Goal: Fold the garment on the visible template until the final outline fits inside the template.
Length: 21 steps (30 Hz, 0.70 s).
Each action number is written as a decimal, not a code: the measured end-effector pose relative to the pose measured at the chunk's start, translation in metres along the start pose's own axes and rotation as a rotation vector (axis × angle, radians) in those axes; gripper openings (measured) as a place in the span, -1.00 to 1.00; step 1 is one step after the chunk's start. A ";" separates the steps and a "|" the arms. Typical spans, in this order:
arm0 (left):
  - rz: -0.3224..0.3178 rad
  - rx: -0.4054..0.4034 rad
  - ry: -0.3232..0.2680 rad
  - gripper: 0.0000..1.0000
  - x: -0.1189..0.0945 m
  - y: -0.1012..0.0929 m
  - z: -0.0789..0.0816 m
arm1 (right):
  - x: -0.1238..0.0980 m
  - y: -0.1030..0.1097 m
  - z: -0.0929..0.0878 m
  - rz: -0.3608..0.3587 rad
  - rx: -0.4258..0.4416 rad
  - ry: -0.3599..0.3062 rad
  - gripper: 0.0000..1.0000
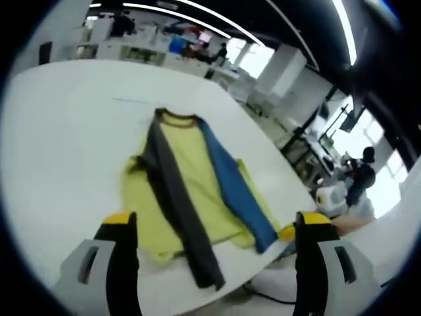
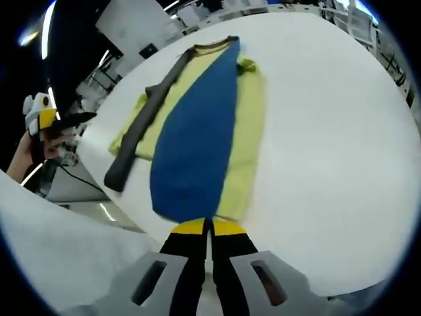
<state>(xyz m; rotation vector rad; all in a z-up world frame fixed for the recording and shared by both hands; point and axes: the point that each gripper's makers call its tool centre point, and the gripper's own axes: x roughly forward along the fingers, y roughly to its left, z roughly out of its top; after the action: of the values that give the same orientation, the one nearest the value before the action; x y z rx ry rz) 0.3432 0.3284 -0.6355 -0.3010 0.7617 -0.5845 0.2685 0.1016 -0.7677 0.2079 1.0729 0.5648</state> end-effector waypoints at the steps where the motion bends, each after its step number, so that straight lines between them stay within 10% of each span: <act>1: 0.000 -0.001 -0.001 0.92 0.000 0.000 0.001 | -0.001 0.000 0.000 0.000 0.002 -0.001 -0.96; 21: -0.001 -0.007 -0.016 0.90 0.002 0.002 0.007 | -0.034 0.002 0.030 -0.012 -0.021 -0.058 -0.97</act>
<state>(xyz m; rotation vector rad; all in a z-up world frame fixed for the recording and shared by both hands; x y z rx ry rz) 0.3500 0.3287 -0.6332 -0.3122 0.7481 -0.5797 0.2818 0.0880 -0.7263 0.1979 1.0115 0.5556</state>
